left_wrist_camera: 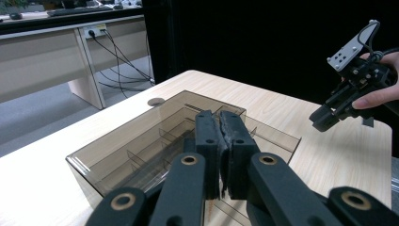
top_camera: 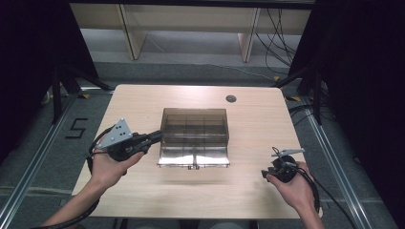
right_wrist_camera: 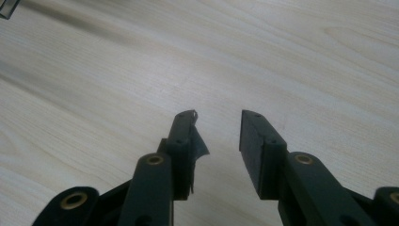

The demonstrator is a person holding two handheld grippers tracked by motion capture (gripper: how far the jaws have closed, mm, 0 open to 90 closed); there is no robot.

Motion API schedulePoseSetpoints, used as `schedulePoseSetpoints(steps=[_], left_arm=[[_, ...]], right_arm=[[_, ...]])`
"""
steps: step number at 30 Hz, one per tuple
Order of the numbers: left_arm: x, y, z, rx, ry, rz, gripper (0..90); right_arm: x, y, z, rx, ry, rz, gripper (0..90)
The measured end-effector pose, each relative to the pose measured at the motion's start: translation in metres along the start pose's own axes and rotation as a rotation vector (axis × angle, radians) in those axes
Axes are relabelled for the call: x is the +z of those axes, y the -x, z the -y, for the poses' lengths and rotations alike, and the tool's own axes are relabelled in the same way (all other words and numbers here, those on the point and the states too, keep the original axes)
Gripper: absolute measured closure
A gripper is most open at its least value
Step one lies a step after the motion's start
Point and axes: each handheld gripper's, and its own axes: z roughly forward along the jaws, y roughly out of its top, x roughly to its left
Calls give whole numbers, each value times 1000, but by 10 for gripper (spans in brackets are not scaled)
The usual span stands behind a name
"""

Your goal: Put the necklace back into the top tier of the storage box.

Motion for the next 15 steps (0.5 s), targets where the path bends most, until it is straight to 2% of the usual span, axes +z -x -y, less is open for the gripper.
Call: schedulePoseSetpoints(steps=[2, 4, 15], left_arm=[[1, 0, 1, -2, -9, -9, 865], [3, 0, 2, -3, -9, -5, 865], [11, 1, 5, 5, -38, -5, 864]], right_arm=[[0, -1, 0, 11, 0, -1, 663], [0, 0, 0, -3, 7, 1, 663], [0, -1, 0, 11, 0, -2, 663]])
